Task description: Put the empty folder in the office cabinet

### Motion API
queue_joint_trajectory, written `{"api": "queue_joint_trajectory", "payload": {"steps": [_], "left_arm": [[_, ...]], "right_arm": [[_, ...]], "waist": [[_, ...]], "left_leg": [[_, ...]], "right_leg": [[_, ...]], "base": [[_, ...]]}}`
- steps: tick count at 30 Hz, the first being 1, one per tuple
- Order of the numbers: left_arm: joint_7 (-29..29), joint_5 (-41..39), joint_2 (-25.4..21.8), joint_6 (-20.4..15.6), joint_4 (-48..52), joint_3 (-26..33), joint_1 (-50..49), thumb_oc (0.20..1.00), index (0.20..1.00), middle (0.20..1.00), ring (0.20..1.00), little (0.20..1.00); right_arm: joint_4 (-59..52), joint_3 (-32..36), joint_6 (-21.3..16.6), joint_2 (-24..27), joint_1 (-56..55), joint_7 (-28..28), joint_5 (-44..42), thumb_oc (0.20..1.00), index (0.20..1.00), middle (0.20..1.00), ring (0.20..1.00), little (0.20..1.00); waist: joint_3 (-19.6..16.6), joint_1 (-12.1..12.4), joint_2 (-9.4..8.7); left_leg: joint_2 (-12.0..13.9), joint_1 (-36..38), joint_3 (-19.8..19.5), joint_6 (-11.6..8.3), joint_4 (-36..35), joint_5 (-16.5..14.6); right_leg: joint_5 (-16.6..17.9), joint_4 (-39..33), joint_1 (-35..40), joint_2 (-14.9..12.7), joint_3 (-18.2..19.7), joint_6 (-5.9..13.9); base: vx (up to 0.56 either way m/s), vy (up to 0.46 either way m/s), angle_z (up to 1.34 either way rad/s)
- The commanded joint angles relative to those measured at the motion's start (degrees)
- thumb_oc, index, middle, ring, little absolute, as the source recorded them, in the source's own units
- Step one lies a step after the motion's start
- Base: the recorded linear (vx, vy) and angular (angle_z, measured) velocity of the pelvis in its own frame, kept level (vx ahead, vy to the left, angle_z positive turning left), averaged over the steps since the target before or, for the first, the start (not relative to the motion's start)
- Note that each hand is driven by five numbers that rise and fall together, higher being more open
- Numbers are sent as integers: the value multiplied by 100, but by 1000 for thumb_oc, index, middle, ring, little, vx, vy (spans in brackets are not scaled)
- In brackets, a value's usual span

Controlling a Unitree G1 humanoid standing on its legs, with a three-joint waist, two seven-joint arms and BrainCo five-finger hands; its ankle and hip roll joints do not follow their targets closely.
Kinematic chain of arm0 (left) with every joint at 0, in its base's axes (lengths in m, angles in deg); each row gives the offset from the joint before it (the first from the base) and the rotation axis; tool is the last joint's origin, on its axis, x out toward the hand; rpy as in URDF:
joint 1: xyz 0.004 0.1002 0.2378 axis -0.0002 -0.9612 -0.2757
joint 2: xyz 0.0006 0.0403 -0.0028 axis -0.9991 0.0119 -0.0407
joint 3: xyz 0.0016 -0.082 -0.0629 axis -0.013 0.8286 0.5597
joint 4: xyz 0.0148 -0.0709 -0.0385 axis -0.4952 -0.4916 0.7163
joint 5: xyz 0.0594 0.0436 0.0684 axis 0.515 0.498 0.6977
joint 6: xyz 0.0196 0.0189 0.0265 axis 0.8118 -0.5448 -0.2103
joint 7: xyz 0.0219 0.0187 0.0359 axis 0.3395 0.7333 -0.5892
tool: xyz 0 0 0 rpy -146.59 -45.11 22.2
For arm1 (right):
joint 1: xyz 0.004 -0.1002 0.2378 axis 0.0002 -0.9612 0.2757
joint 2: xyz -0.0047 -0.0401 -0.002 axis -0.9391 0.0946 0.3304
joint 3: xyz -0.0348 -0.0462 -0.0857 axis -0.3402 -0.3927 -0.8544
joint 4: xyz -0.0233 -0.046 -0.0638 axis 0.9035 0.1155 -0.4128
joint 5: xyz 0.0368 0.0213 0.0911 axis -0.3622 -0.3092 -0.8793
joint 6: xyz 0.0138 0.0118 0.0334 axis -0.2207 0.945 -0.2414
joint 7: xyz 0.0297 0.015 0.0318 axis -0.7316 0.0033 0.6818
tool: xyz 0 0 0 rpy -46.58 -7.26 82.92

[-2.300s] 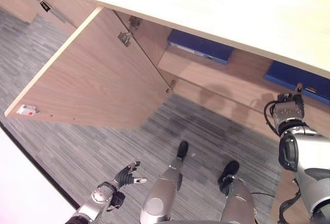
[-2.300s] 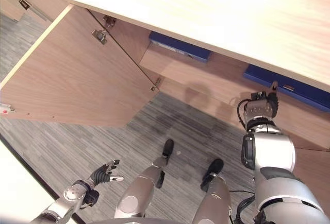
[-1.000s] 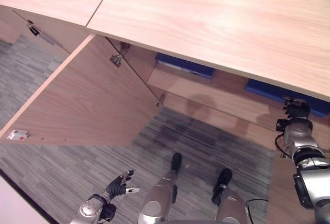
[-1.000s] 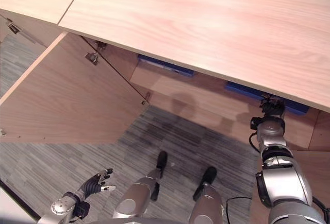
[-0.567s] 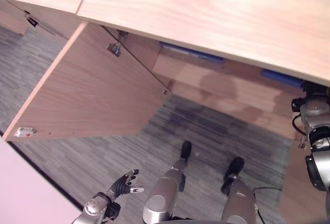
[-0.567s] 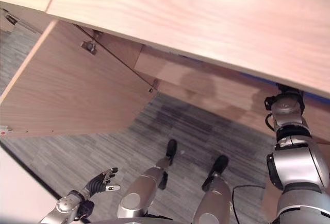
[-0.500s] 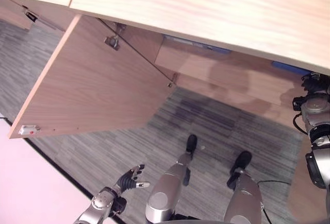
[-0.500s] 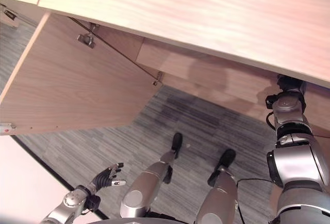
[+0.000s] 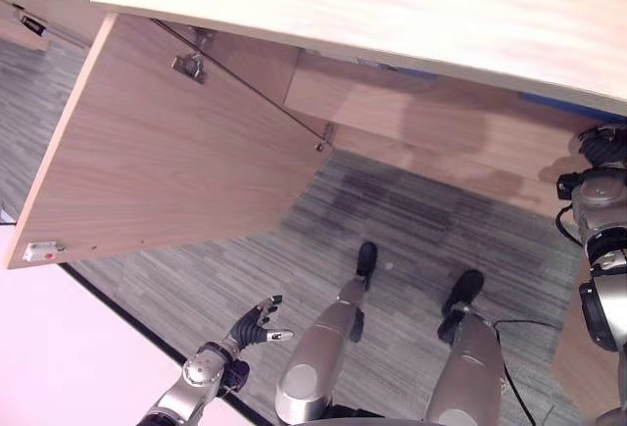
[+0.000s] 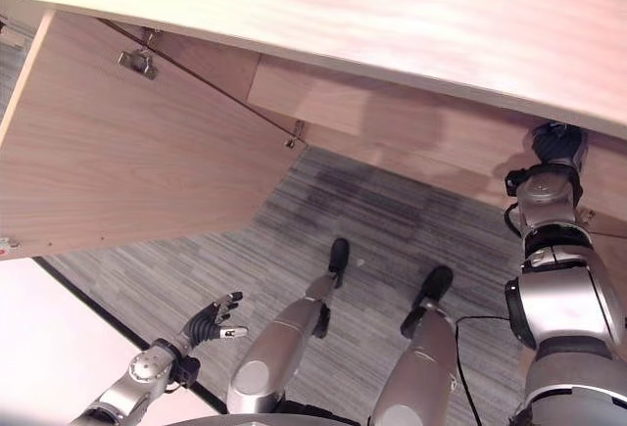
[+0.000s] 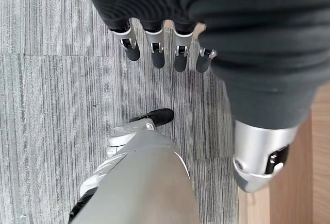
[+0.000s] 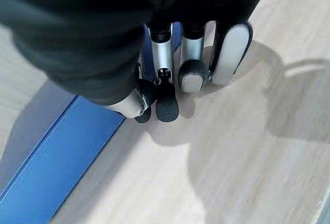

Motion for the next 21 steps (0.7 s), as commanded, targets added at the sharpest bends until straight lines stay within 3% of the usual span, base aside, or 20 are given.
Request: {"api": "queue_joint_trajectory", "payload": {"steps": [1,9,12,14,21], "left_arm": [[-48,-213,-164,-65,104,-252,-6,1000,1000,1000,1000,1000],[-254,-395,-527,-72,505,-367,-64,1000,1000,1000,1000,1000],[-286,-444,-562,-71,580,-373,-79,1000,1000,1000,1000,1000],[-326,-468,-631,-71,674,-426,-66,1000,1000,1000,1000,1000],[-374,-565,-728,-53,820,-508,-18,1000,1000,1000,1000,1000]], "right_arm": [[393,-282,15,539,308,50,-277,200,200,200,200,200],[507,-795,38,1319,1383,104,-400,200,200,200,200,200],[511,-994,35,1420,1696,107,-429,200,200,200,200,200],[500,-1231,40,1498,2096,105,-454,200,200,200,200,200],[532,-1794,24,1547,2998,47,-558,200,200,200,200,200]], "waist": [[347,38,348],[384,120,552],[393,122,583],[344,135,592],[293,207,671]], "left_leg": [[82,154,-157,-19,-100,-392],[40,30,-190,-51,-270,-258],[18,4,-202,-58,-319,-234],[-10,42,-229,-76,-404,-338],[-75,-130,-265,-81,-435,-302]], "right_leg": [[-8,131,-63,-106,78,449],[-13,287,-429,-188,126,481],[-48,351,-512,-217,144,483],[-268,445,-574,-242,220,555],[-271,525,-815,-282,232,563]], "base": [[0,0,0],[-6,-2,2],[36,-11,3],[104,-34,6],[9,-3,-1]]}}
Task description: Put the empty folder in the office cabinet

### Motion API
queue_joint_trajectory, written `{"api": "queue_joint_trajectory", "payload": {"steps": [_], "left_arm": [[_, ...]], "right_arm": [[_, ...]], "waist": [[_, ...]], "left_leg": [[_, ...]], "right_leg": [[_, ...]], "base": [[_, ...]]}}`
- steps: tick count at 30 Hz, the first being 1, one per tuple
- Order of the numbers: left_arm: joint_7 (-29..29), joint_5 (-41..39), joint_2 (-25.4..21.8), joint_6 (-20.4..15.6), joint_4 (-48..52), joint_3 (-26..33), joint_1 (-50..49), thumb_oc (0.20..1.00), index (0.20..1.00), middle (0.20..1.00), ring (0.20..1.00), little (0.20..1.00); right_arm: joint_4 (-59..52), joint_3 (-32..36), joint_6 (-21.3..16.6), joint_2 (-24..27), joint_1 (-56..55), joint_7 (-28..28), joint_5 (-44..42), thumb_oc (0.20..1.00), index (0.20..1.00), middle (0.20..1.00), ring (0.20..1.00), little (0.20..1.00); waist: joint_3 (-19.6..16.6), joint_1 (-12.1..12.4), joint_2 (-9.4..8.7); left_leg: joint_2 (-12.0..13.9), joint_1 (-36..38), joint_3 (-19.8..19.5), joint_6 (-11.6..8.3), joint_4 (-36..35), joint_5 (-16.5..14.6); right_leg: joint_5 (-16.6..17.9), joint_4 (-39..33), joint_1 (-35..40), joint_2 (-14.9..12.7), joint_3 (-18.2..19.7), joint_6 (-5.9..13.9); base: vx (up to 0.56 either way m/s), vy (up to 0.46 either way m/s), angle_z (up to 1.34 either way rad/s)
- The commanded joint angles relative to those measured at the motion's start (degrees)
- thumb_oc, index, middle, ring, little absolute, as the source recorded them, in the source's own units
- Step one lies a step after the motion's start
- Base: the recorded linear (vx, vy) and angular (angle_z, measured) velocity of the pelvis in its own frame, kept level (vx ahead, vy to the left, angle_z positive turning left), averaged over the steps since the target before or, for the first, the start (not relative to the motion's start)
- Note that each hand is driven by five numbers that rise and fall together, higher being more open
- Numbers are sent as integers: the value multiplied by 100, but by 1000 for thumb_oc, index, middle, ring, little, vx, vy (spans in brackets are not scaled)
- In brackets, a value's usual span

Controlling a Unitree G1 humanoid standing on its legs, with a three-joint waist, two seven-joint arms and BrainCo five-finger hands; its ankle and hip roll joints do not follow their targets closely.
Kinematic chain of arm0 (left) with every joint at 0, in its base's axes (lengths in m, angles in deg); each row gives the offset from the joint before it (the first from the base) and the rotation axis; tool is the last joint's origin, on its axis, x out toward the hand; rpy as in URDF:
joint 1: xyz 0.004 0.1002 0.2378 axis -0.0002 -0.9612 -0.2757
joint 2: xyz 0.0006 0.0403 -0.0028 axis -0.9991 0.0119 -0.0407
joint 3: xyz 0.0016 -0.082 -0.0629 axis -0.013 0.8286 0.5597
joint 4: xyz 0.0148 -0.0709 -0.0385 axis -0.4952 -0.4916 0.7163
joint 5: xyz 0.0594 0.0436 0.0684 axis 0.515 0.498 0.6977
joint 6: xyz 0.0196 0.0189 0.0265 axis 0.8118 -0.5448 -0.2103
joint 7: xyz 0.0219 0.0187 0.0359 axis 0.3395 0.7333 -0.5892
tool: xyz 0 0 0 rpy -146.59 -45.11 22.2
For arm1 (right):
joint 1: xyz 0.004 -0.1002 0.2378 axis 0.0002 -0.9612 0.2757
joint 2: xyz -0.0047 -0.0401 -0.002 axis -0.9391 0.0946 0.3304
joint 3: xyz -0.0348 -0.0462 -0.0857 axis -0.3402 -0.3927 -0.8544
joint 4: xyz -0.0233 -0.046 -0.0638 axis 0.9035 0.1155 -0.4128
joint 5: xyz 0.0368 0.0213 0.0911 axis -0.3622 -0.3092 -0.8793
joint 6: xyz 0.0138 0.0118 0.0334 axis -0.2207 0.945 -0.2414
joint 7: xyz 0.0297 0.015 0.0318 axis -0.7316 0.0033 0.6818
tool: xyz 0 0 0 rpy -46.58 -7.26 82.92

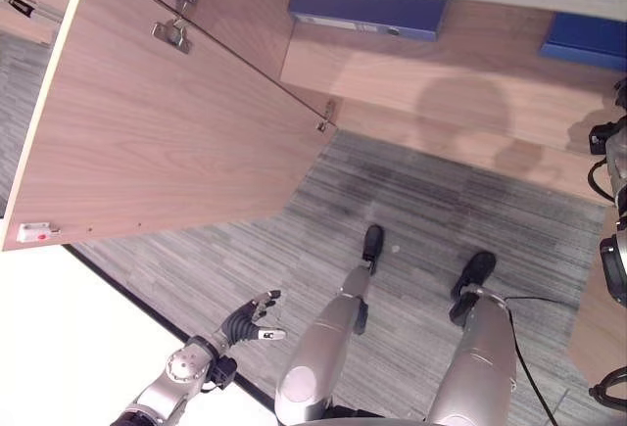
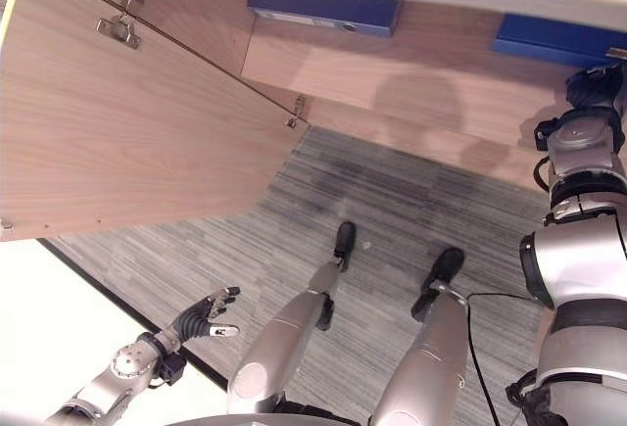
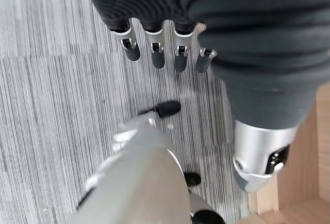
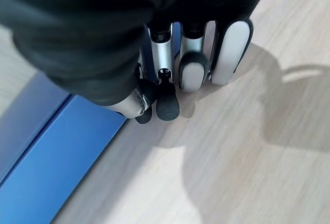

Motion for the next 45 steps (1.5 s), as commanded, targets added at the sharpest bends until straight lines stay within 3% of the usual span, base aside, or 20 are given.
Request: {"api": "queue_joint_trajectory", "payload": {"steps": [1,5,9,11,14,19,21,22,24,25,27,28,29,30,39,45], "left_arm": [[-12,-252,6,-42,-49,-249,132,1000,1000,1000,1000,1000],[7,-307,51,-30,-102,-133,119,1000,1000,1000,1000,1000],[26,-323,92,-28,-236,34,105,1000,1000,1000,1000,1000],[134,-298,315,-13,-640,249,124,1000,1000,1000,1000,1000],[184,-236,410,2,-852,372,104,1000,1000,1000,1000,1000],[316,-58,735,2,-1376,727,68,1000,1000,1000,1000,1000],[352,-27,853,9,-1574,960,28,1000,1000,1000,1000,1000],[357,42,970,32,-1788,1184,23,1000,1000,1000,1000,1000],[319,194,1007,41,-1941,1304,-48,1000,1000,1000,1000,1000],[319,194,1006,41,-1940,1303,-49,1000,1000,1000,1000,1000],[278,428,1044,64,-2103,1452,-154,1000,1000,1000,1000,1000],[273,473,1055,74,-2167,1522,-184,1000,1000,1000,1000,1000],[280,503,1058,80,-2229,1569,-192,1000,1000,1000,1000,1000],[266,532,1047,85,-2285,1632,-217,1000,1000,1000,1000,1000],[228,642,1136,148,-2662,2007,-342,1000,1000,1000,1000,1000],[308,931,1355,209,-3148,2304,-457,1000,1000,1000,1000,1000]], "right_arm": [[-303,-655,-371,1126,1185,-145,-380,200,200,200,200,200],[-421,-458,-412,1017,938,-144,-501,200,200,200,200,200],[-849,113,-555,732,202,-175,-774,200,200,200,200,200],[-1553,1014,-840,123,-954,-229,-1239,200,200,200,200,200],[-1956,1417,-962,-225,-1558,-255,-1285,200,200,200,200,200],[-3374,2271,-1295,-1380,-3358,-401,-1112,200,200,200,200,200],[-3985,2479,-1375,-1770,-4170,-399,-859,200,200,200,200,200],[-4506,2576,-1394,-2059,-4853,-321,-526,200,200,200,200,200],[-4968,2667,-1380,-2260,-5451,-208,-286,200,200,200,200,200],[-4971,2668,-1378,-2261,-5455,-209,-285,200,200,200,200,200],[-5414,2681,-1390,-2523,-6067,62,-168,200,200,200,200,200],[-5579,2658,-1398,-2603,-6214,141,-135,241,241,241,241,241],[-5677,2627,-1395,-2665,-6329,232,-135,721,721,721,721,721],[-5750,2628,-1400,-2691,-6471,342,-158,1000,1000,1000,1000,1000],[-5383,2467,-1162,-2923,-6912,838,-190,1000,1000,1000,1000,1000],[-5067,2238,-878,-3016,-7361,1203,231,1000,1000,1000,1000,1000]], "waist": [[332,201,595],[328,198,560],[294,168,411],[282,84,192],[245,27,45],[174,-164,-350],[135,-238,-513],[72,-326,-679],[-36,-376,-850],[-36,-375,-849],[-180,-484,-1099],[-236,-528,-1192],[-271,-549,-1258],[-315,-573,-1326],[-723,-713,-1742],[-1268,-783,-1862]], "left_leg": [[104,446,-128,6,-57,-517],[127,475,-157,11,-52,-520],[170,553,-182,17,-45,-554],[233,610,-191,34,9,-490],[261,679,-182,34,18,-529],[353,884,-120,61,117,-674],[376,953,-112,75,178,-734],[411,1047,-76,80,235,-792],[451,1192,-31,85,253,-855],[452,1194,-31,85,253,-855],[507,1459,83,98,262,-952],[525,1557,134,103,286,-991],[543,1634,168,108,299,-1024],[557,1704,204,115,332,-1060],[587,2239,497,104,849,-1462],[542,2853,698,123,746,-1599]], "right_leg": [[-162,-270,405,41,-20,487],[-159,-283,461,60,-49,476],[-94,-412,646,133,-88,470],[169,-584,848,190,-203,401],[203,-669,988,213,-227,413],[280,-814,1317,285,-229,426],[291,-862,1455,319,-245,429],[309,-909,1601,352,-271,429],[339,-1034,1797,392,-284,432],[340,-1036,1800,393,-285,432],[431,-1193,2043,438,-257,456],[465,-1248,2150,457,-256,467],[483,-1285,2222,467,-239,472],[509,-1321,2294,483,-215,481],[575,-1751,3060,618,-85,463],[722,-2146,3681,657,-95,519]], "base": [[35,-18,7],[22,-12,6],[-8,-12,1],[-42,16,0],[47,-14,2],[41,0,7],[38,-8,-6],[38,22,-4],[48,25,-2],[79,50,-11],[79,66,-28],[54,39,-31],[62,45,-27],[42,46,-32],[52,52,-18],[89,104,-12]]}}
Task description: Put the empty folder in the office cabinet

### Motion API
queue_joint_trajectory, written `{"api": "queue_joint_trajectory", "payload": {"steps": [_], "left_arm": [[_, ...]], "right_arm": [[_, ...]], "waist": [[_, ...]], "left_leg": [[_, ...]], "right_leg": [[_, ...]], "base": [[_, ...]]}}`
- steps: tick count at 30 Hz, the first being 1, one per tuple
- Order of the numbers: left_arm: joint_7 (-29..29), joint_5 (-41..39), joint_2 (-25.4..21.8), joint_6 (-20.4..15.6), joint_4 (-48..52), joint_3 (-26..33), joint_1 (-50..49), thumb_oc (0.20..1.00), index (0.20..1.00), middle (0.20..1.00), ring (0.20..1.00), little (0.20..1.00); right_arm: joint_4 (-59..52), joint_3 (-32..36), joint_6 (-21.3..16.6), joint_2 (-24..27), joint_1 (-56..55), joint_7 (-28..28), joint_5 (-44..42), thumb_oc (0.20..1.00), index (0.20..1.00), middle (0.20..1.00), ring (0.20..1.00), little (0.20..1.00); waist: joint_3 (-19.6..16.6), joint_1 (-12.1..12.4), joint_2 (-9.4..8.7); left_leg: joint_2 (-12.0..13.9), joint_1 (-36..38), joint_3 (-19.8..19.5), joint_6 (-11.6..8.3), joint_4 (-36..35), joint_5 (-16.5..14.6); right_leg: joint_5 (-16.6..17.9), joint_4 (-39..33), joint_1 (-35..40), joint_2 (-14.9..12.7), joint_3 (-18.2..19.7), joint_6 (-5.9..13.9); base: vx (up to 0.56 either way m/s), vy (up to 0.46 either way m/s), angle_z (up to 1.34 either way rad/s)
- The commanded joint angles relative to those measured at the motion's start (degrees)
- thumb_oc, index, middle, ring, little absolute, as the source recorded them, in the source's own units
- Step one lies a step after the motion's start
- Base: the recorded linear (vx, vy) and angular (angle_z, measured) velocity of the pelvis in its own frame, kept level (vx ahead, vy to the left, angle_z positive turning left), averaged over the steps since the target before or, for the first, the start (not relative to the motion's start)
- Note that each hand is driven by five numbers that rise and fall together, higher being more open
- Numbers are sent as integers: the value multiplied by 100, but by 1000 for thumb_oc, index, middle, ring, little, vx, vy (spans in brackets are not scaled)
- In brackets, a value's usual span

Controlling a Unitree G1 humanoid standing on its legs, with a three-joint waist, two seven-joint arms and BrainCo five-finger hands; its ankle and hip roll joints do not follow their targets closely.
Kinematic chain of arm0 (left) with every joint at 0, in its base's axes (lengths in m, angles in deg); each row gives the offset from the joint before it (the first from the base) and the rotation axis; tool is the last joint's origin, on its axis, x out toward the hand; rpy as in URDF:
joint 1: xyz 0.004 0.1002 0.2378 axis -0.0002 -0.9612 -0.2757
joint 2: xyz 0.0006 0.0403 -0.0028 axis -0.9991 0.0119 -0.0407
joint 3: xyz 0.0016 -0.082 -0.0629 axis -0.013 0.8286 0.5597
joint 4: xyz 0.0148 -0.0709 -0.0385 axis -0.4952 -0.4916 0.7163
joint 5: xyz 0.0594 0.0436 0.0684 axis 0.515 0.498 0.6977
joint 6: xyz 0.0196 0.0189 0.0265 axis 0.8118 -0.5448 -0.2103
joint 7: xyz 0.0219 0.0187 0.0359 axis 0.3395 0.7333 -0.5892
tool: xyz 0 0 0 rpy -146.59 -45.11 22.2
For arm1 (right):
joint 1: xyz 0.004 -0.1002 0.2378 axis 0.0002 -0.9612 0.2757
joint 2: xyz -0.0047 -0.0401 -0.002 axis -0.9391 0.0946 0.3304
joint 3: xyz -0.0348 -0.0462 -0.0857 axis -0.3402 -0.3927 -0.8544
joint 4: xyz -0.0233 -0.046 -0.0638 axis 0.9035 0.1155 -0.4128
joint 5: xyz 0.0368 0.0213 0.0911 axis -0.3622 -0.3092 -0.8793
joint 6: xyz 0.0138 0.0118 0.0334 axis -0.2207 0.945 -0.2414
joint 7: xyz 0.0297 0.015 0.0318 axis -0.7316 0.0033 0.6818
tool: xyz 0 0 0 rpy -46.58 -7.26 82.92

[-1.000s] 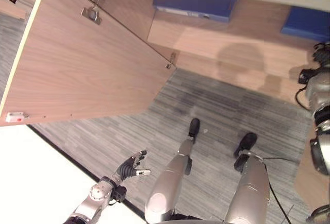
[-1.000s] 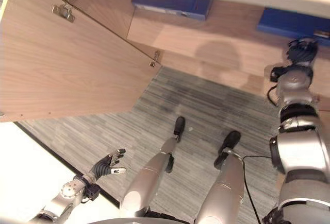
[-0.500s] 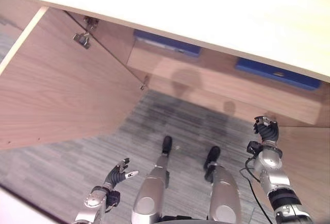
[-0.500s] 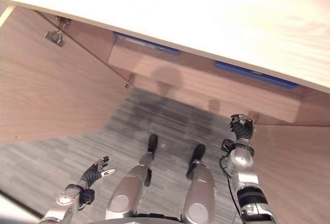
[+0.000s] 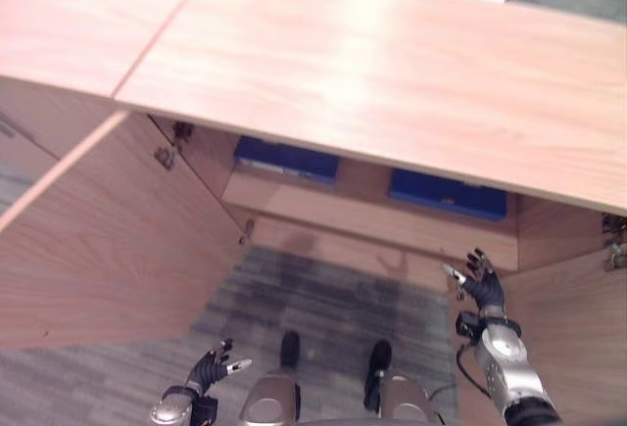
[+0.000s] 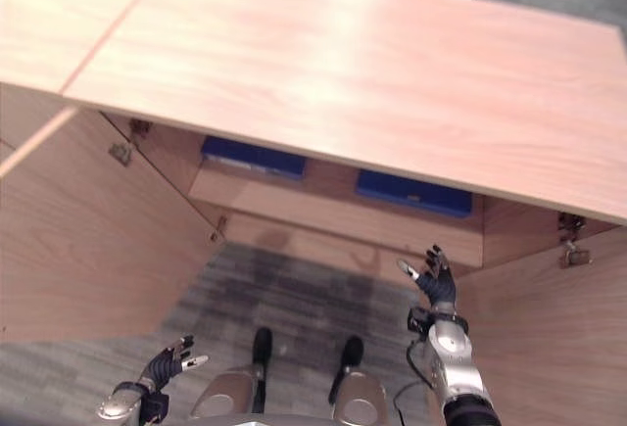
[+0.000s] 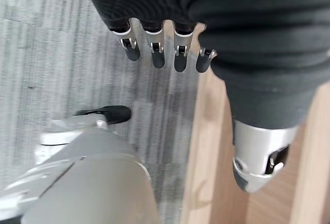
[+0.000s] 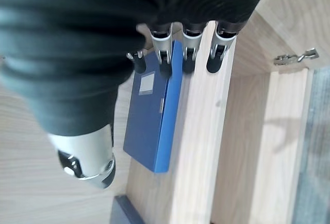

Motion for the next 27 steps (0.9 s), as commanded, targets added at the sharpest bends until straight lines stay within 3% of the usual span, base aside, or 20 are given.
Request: {"api": "queue_joint_trajectory", "payload": {"steps": [1,4,7,8,9,10,11,12,15,18,22,23,24,25,27], "left_arm": [[55,263,-9,-45,-102,211,-2,1000,1000,1000,1000,1000],[89,365,31,-30,-253,315,-46,1000,1000,1000,1000,1000],[200,345,79,-21,-422,445,-31,1000,1000,1000,1000,1000],[225,308,71,-17,-461,479,-3,1000,1000,1000,1000,1000],[314,231,101,-15,-566,520,79,1000,1000,1000,1000,1000],[315,230,103,-18,-571,520,81,1000,1000,1000,1000,1000],[384,190,122,-31,-609,489,172,1000,1000,1000,1000,1000],[439,122,155,-40,-623,474,245,1000,1000,1000,1000,1000],[496,120,152,-52,-735,477,291,1000,1000,1000,1000,1000],[580,-125,282,-107,-565,523,267,1000,1000,1000,1000,1000],[593,-141,344,-127,-422,483,231,1000,1000,1000,1000,1000],[617,-313,397,-117,-327,423,358,1000,1000,1000,1000,1000],[617,-314,399,-116,-328,423,367,1000,1000,1000,1000,1000],[594,-400,427,-94,-234,422,410,1000,1000,1000,1000,1000],[556,-463,424,-83,-24,440,334,1000,1000,1000,1000,1000]], "right_arm": [[-235,-31,-19,104,208,204,385,1000,1000,1000,1000,1000],[-106,-135,59,66,151,277,602,1000,1000,1000,1000,1000],[-89,-253,112,-107,149,349,617,1000,1000,1000,1000,1000],[-50,-262,106,-126,155,357,594,1000,1000,1000,1000,1000],[-14,-294,82,-224,163,331,505,1000,1000,1000,1000,1000],[-10,-295,80,-223,165,331,504,1000,1000,1000,1000,1000],[22,-320,52,-254,157,291,398,1000,1000,1000,1000,1000],[-13,-376,-11,-263,51,278,283,1000,1000,1000,1000,1000],[-30,-514,-14,-222,4,296,318,1000,1000,1000,1000,1000],[-89,-683,4,-38,80,295,481,1000,1000,1000,1000,1000],[-178,-770,14,118,169,292,635,1000,1000,1000,1000,1000],[-166,-746,-10,229,316,210,573,1000,1000,1000,1000,1000],[-162,-742,-11,230,325,211,572,1000,1000,1000,1000,1000],[-134,-755,-9,265,407,166,560,1000,1000,1000,1000,1000],[-126,-762,9,287,468,143,569,1000,1000,1000,1000,1000]], "waist": [[182,27,80],[34,22,84],[20,24,118],[24,28,131],[12,6,192],[14,4,194],[-14,-43,201],[-96,-42,203],[-234,44,175],[-332,218,208],[-288,309,190],[-82,315,134],[-101,305,136],[-57,254,100],[-35,227,18]], "left_leg": [[144,223,133,-92,458,-762],[125,482,204,-18,230,-748],[116,746,315,102,32,-661],[132,775,313,103,-14,-615],[160,768,225,95,-149,-469],[163,779,224,93,-162,-467],[113,718,139,86,-194,-353],[-12,610,-36,86,-246,-248],[-54,512,-184,-46,-237,-204],[-2,346,-308,-327,-272,15],[-9,165,-467,-428,-178,67],[55,-188,-117,-528,399,44],[49,-238,-127,-520,416,60],[219,-289,372,-442,636,-40],[381,-199,838,-351,1048,-358]], "right_leg": [[20,482,-96,-224,-61,502],[92,688,-86,-282,-81,582],[458,1515,-283,-303,-92,850],[520,1633,-321,-258,-50,888],[487,1732,-413,-12,118,888],[480,1734,-409,-10,116,888],[251,1578,-345,204,261,888],[-72,1349,-233,485,443,782],[-443,647,254,487,239,398],[-396,-174,720,548,-120,272],[-356,-430,892,552,-223,208],[-332,-438,903,425,-381,196],[-308,-443,869,421,-392,200],[-296,-394,799,353,-482,165],[-315,-303,733,293,-552,76]], "base": [[51,117,-9],[15,113,-13],[-47,120,-12],[-75,17,-8],[-61,4,-5],[-41,18,6],[-34,41,46],[-18,26,90],[34,-89,122],[-35,-126,55],[-93,-51,64],[-177,22,22],[-276,43,33],[-169,42,45],[-170,24,65]]}}
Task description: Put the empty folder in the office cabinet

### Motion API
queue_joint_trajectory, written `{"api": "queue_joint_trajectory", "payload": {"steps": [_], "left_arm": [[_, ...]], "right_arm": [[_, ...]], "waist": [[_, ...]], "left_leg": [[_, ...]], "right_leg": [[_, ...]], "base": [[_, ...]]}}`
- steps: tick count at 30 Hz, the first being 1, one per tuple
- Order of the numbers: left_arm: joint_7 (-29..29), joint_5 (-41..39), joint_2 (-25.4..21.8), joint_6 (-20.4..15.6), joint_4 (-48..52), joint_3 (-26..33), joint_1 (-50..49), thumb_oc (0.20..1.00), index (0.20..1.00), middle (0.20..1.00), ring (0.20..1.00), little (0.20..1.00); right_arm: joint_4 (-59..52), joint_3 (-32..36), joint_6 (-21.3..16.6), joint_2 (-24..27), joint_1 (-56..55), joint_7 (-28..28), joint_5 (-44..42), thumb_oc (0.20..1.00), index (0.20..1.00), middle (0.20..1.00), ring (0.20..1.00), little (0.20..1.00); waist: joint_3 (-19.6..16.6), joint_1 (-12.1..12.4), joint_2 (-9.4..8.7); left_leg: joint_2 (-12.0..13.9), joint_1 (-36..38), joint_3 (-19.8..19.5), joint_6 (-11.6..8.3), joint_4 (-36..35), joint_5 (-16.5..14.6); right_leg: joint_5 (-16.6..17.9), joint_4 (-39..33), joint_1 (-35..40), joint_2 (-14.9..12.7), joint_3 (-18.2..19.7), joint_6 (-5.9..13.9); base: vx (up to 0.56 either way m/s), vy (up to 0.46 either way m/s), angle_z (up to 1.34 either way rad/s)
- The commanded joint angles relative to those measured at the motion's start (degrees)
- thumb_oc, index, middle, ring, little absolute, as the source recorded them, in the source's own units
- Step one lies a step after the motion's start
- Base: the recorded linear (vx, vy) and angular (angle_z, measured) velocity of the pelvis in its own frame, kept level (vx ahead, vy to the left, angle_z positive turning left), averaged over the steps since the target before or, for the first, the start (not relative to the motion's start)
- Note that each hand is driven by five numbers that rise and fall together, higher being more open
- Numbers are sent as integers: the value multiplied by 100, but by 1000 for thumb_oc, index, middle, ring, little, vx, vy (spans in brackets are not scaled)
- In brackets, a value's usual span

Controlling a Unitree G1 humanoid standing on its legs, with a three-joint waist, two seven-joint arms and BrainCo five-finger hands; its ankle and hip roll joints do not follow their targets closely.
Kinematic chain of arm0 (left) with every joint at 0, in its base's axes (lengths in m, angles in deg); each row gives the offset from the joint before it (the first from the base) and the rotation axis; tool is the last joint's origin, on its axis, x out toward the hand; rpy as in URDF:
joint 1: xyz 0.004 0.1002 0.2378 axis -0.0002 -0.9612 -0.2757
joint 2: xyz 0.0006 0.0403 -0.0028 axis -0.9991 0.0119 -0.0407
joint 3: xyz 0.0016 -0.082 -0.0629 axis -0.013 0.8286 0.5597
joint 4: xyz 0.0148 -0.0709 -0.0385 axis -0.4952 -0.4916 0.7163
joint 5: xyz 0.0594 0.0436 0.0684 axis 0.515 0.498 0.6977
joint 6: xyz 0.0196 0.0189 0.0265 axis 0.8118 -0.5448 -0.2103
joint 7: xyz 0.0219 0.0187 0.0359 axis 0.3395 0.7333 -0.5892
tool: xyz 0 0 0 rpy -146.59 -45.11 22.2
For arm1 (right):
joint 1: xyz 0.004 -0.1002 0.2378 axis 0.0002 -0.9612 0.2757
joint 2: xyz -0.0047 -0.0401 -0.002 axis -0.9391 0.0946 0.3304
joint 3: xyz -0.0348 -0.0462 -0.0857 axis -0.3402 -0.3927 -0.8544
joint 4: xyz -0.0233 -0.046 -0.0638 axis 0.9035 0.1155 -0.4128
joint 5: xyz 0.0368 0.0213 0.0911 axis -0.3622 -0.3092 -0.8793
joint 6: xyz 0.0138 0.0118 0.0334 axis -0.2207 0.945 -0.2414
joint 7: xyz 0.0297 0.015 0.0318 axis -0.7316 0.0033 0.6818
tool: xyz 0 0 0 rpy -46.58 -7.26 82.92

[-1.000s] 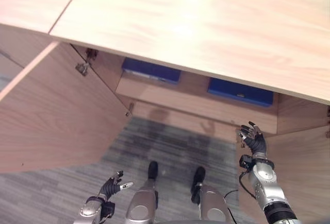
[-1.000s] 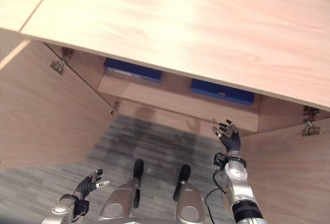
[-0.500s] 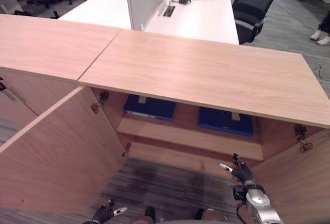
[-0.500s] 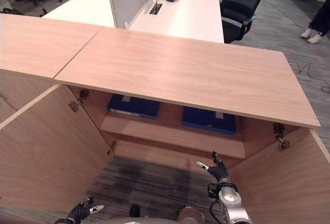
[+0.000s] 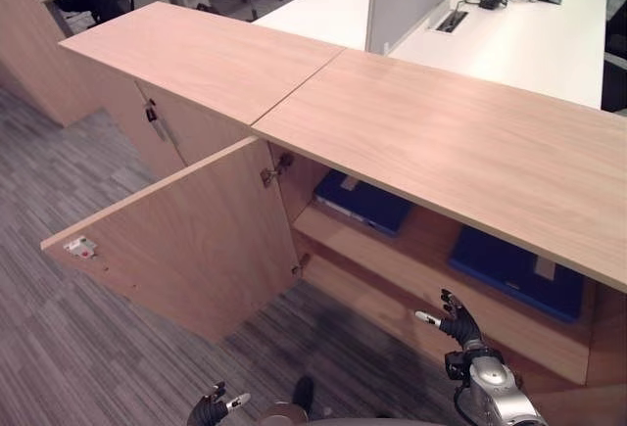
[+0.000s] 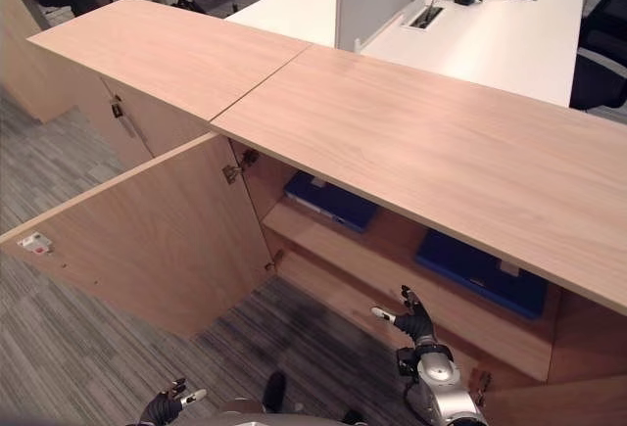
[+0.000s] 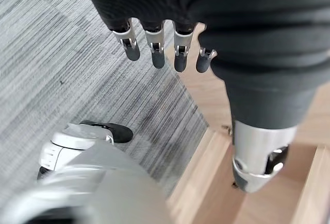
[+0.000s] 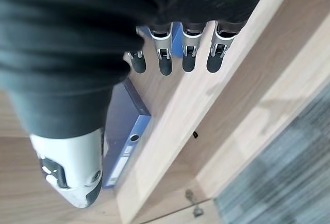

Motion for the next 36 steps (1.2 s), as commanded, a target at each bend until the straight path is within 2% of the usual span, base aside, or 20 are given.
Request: {"api": "queue_joint_trajectory", "payload": {"steps": [1,2,3,4,5,8,11,14,15,16,17,19,20,21,22,23,26,32,36], "left_arm": [[-30,-228,-198,-102,334,65,157,1000,1000,1000,1000,1000],[-29,-228,-199,-101,335,64,161,1000,1000,1000,1000,1000],[-6,-253,-199,-92,332,66,187,1000,1000,1000,1000,1000],[-23,-239,-177,-73,421,19,158,1000,1000,1000,1000,1000],[-24,-213,-182,-46,630,-10,43,1000,1000,1000,1000,1000],[-76,-143,-346,-4,1282,-110,-120,1000,1000,1000,1000,1000],[-99,-82,-483,-9,1330,-81,-122,1000,1000,1000,1000,1000],[-68,-46,-564,-36,1324,-21,-46,1000,1000,1000,1000,1000],[34,25,-651,-115,1373,48,29,1000,1000,1000,1000,1000],[83,65,-673,-164,1396,53,79,1000,1000,1000,1000,1000],[84,66,-674,-165,1395,54,87,1000,1000,1000,1000,1000],[122,113,-697,-203,1467,7,165,1000,1000,1000,1000,1000],[131,140,-708,-236,1481,-36,213,1000,1000,1000,1000,1000],[102,111,-697,-276,1550,-132,286,1000,1000,1000,1000,1000],[105,92,-712,-298,1552,-169,342,1000,1000,1000,1000,1000],[105,113,-718,-304,1532,-181,346,1000,1000,1000,1000,1000],[92,138,-698,-307,1494,-145,326,1000,1000,1000,1000,1000],[80,110,-556,-304,1457,-60,186,1000,1000,1000,1000,1000],[63,107,-452,-305,1514,-44,61,1000,1000,1000,1000,1000]], "right_arm": [[-446,122,-279,49,285,-111,51,1000,1000,1000,1000,1000],[-447,126,-279,48,287,-111,51,1000,1000,1000,1000,1000],[-461,224,-282,11,259,-123,-59,1000,1000,1000,1000,1000],[-504,295,-273,-21,174,-129,-99,1000,1000,1000,1000,1000],[-459,345,-259,-40,149,-128,-86,1000,1000,1000,1000,1000],[-315,526,-195,-170,220,-249,-159,1000,1000,1000,1000,1000],[-288,556,-186,-258,279,-276,-179,1000,1000,1000,1000,1000],[-189,519,-176,-293,340,-246,-138,1000,1000,1000,1000,1000],[-90,448,-151,-323,400,-236,-19,1000,1000,1000,1000,1000],[23,412,-132,-333,449,-248,66,1000,1000,1000,1000,1000],[29,414,-135,-334,459,-249,67,1000,1000,1000,1000,1000],[177,405,-130,-384,466,-255,93,1000,1000,1000,1000,1000],[248,422,-138,-387,438,-248,70,1000,1000,1000,1000,1000],[370,455,-163,-381,338,-254,0,1000,1000,1000,1000,1000],[455,467,-176,-385,298,-262,-53,1000,1000,1000,1000,1000],[491,479,-183,-395,233,-236,-71,1000,1000,1000,1000,1000],[542,464,-170,-422,128,-188,-48,1000,1000,1000,1000,1000],[582,352,-108,-398,-53,-82,92,1000,1000,1000,1000,1000],[537,384,-96,-367,-186,-45,116,1000,1000,1000,1000,1000]], "waist": [[234,-115,-207],[222,-127,-215],[186,-231,-213],[157,-272,-183],[100,-268,-131],[99,-200,-136],[71,-134,-148],[99,-92,-148],[181,-83,-165],[242,-79,-155],[226,-82,-158],[276,-107,-144],[271,-140,-135],[253,-207,-114],[241,-215,-108],[202,-211,-104],[106,-201,-115],[-70,-150,-115],[-166,-179,-69]], "left_leg": [[466,439,989,391,1430,-1283],[452,416,980,399,1418,-1253],[624,619,1239,426,1465,-1363],[675,678,1379,470,1355,-1348],[581,774,1418,484,1037,-1345],[428,807,1287,557,802,-1314],[301,897,1211,648,491,-1270],[231,945,1149,728,349,-1239],[153,1013,1086,814,286,-1248],[127,1031,1045,866,270,-1241],[123,998,1044,872,266,-1214],[94,1011,951,913,209,-1184],[62,1031,873,919,156,-1173],[-10,1007,634,919,114,-1142],[-31,975,539,913,116,-1126],[-54,961,459,905,110,-1129],[-72,976,422,891,63,-1123],[-61,1076,385,826,-28,-1080],[-58,1207,347,759,-163,-1035]], "right_leg": [[-365,682,-149,-443,155,543],[-347,677,-168,-454,142,543],[-438,791,-171,-458,-35,485],[-437,816,-139,-457,-178,490],[-395,891,-112,-443,-286,540],[-291,1068,-141,-578,-367,659],[-217,1197,-213,-687,-385,759],[-191,1521,-350,-782,-340,867],[126,1963,-572,-945,-192,1108],[282,2172,-712,-996,-56,1258],[315,2147,-735,-995,-61,1254],[399,2280,-854,-935,280,1365],[288,2179,-854,-833,520,1363],[57,1802,-815,-667,987,1273],[-10,1598,-743,-646,1130,1200],[-86,1410,-633,-649,1170,1119],[-90,1161,-479,-654,1148,1084],[-17,712,-109,-609,1152,1082],[57,405,92,-618,1024,1068]], "base": [[-98,3,57],[-107,42,61],[-34,85,87],[2,165,182],[50,217,214],[-4,187,77],[-10,150,31],[-24,130,24],[-51,111,17],[-60,112,13],[-61,49,20],[-40,31,24],[-12,23,18],[10,-12,27],[30,-35,52],[27,-36,69],[32,-34,48],[23,-42,7],[-10,-38,9]]}}
